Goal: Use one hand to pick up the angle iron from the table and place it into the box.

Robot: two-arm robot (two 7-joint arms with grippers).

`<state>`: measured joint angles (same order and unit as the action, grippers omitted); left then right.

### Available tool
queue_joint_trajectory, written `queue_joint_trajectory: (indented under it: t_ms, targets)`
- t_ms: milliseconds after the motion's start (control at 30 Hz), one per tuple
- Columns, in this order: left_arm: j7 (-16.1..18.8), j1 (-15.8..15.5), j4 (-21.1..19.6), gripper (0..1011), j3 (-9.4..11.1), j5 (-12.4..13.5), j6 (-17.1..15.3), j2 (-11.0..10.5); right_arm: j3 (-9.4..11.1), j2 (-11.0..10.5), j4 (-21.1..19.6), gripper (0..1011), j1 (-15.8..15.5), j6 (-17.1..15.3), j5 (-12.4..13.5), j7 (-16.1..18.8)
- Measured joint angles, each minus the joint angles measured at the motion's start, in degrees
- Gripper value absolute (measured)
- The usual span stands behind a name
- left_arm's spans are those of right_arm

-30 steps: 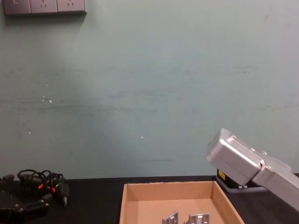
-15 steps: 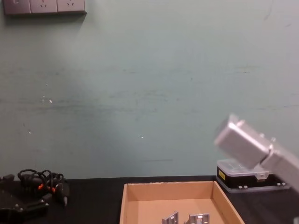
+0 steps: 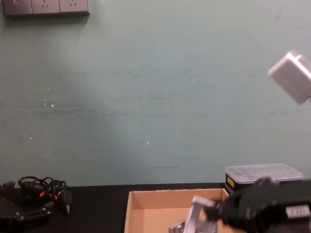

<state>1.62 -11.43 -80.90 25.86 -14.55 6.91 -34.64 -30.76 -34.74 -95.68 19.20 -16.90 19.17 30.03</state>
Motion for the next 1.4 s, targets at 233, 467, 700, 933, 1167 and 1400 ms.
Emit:
queue_joint_trajectory:
  t_ms: [233, 467, 700, 933, 1167, 1400]
  targets:
    - [0.0, 0.0, 0.0, 1000, 0.0, 0.0, 0.0, 0.0, 3.9, 2.9, 1.1, 108, -0.4, -1.7, 0.1, -6.5]
    - [0.0, 0.0, 0.0, 1000, 0.0, 0.0, 0.0, 0.0, 5.9, 6.9, 4.3, 108, 1.2, -3.4, -1.5, -11.4]
    - [0.0, 0.0, 0.0, 1000, 0.0, 0.0, 0.0, 0.0, 5.8, 11.1, 9.3, 108, 4.9, -4.8, -3.8, -13.7]
    - [0.0, 0.0, 0.0, 1000, 0.0, 0.0, 0.0, 0.0, 4.4, 14.7, 16.0, 108, 9.1, -5.5, -6.3, -14.1]
    - [0.0, 0.0, 0.0, 1000, 0.0, 0.0, 0.0, 0.0, 3.7, 17.4, 22.0, 108, 12.2, -6.1, -8.0, -14.2]
    - [0.0, 0.0, 0.0, 1000, 0.0, 0.0, 0.0, 0.0, 2.6, 19.7, 27.6, 108, 15.1, -6.1, -10.3, -14.1]
